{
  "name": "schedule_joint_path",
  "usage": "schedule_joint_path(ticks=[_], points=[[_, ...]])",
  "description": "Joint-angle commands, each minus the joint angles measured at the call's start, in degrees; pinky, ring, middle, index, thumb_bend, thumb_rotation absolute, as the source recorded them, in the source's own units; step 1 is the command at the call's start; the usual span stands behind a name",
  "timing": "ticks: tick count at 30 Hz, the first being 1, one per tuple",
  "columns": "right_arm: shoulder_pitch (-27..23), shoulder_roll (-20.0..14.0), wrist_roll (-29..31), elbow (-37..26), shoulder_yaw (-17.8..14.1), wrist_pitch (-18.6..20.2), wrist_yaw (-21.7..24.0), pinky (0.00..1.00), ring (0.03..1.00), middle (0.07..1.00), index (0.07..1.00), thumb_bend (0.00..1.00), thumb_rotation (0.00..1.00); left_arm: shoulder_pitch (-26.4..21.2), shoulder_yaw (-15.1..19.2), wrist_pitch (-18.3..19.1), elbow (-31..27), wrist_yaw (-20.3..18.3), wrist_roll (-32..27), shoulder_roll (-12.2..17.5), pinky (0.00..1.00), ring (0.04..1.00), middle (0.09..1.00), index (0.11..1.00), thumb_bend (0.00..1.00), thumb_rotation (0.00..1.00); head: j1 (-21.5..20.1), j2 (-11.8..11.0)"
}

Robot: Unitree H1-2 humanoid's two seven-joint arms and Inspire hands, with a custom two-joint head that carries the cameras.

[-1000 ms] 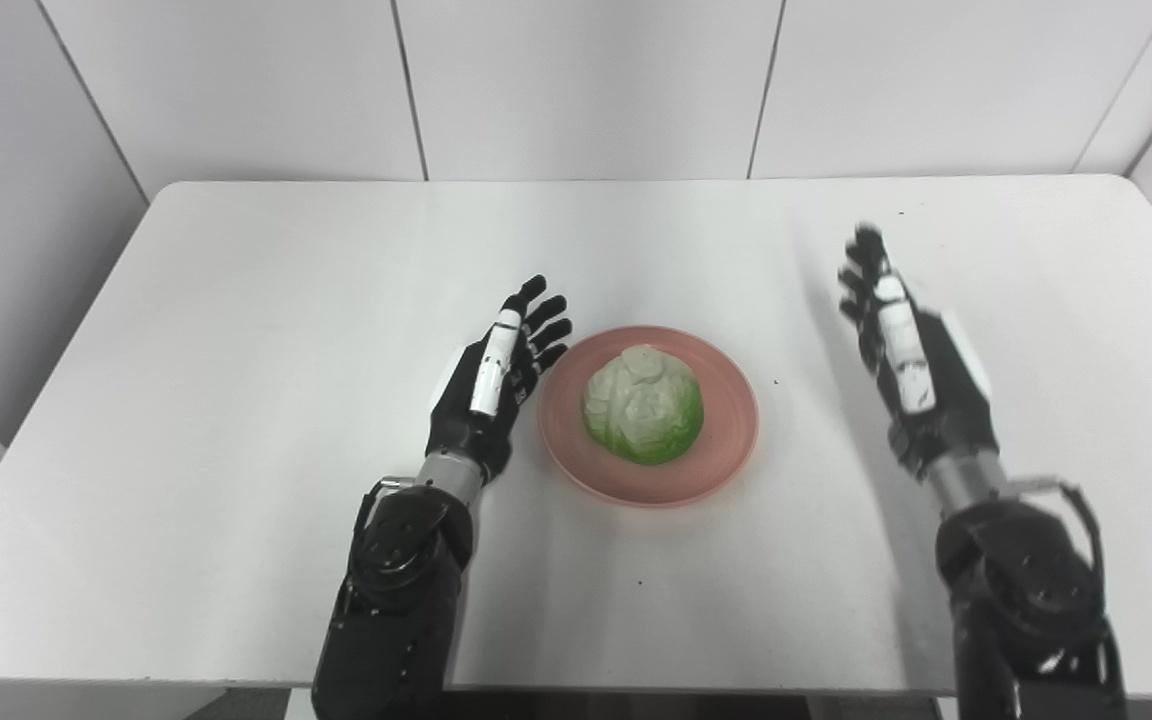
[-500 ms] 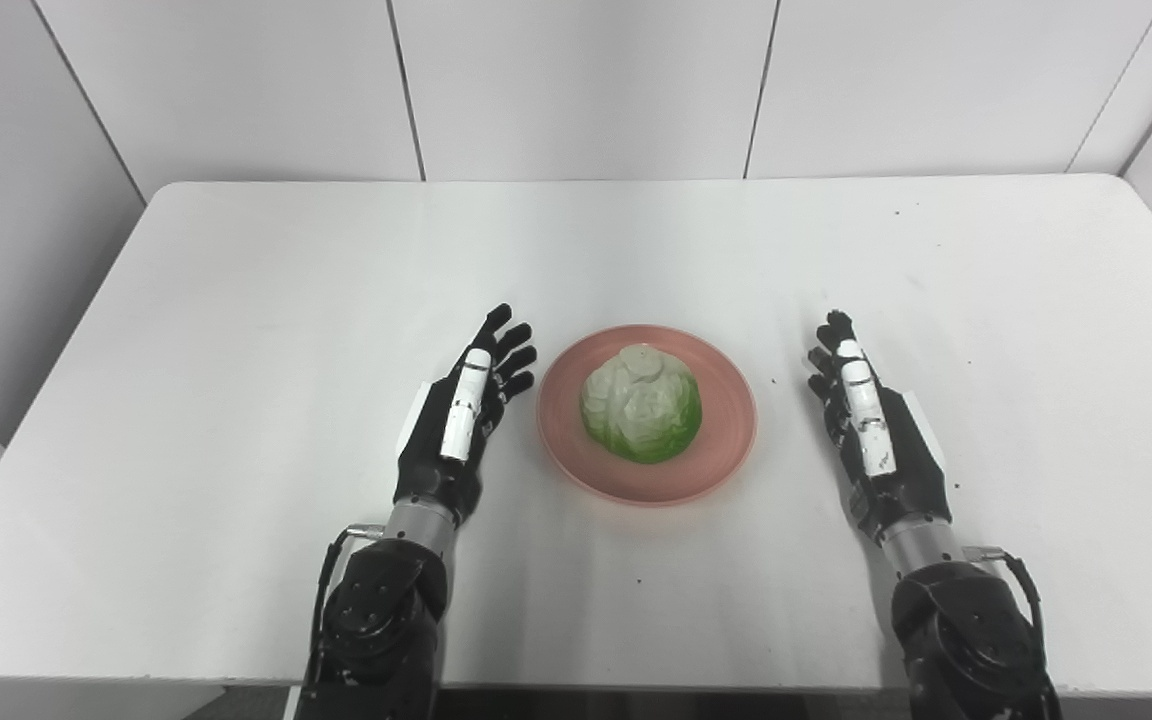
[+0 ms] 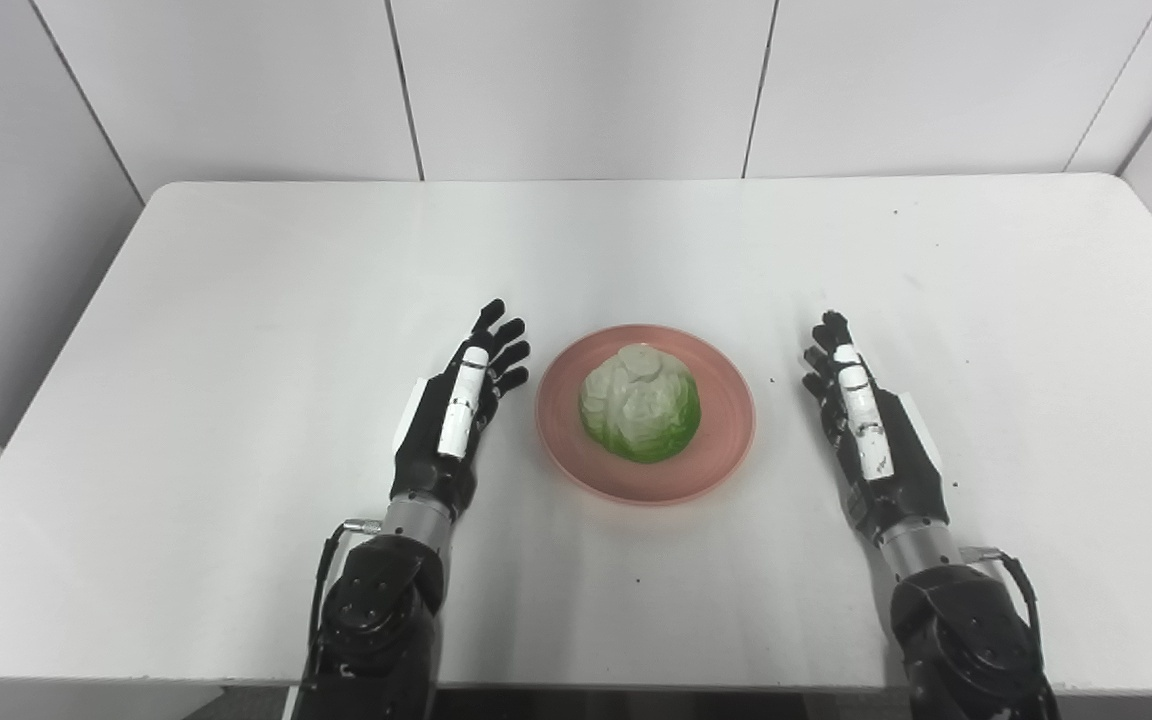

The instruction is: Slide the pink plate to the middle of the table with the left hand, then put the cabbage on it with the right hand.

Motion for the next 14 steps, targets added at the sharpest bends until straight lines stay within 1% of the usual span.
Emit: schedule_joint_path(ticks=[1, 8, 14], points=[[-1.24, -0.32, 0.18, 0.07, 0.49, -2.33, 0.20, 1.00, 1.000, 1.000, 1.000, 0.43, 1.00, 0.09, -0.11, 0.11, 1.60, 0.72, 1.05, 0.25, 0.88, 0.904, 0.922, 0.933, 0.43, 1.00, 0.31, -0.11], [-1.48, -0.82, -1.15, 1.14, 1.19, -3.41, -0.41, 1.00, 1.000, 1.000, 1.000, 0.43, 1.00, -0.24, -0.55, -1.29, 2.47, 1.21, 2.46, 0.34, 0.88, 0.906, 0.926, 0.937, 0.43, 1.00, 0.32, -0.34], [-1.44, -0.69, -1.05, 1.26, 1.32, -3.59, -0.56, 1.00, 1.000, 1.000, 1.000, 0.42, 1.00, -0.48, -0.61, -1.37, 2.86, 1.47, 2.92, 0.33, 0.90, 0.914, 0.932, 0.940, 0.43, 1.00, 0.55, -0.57]])
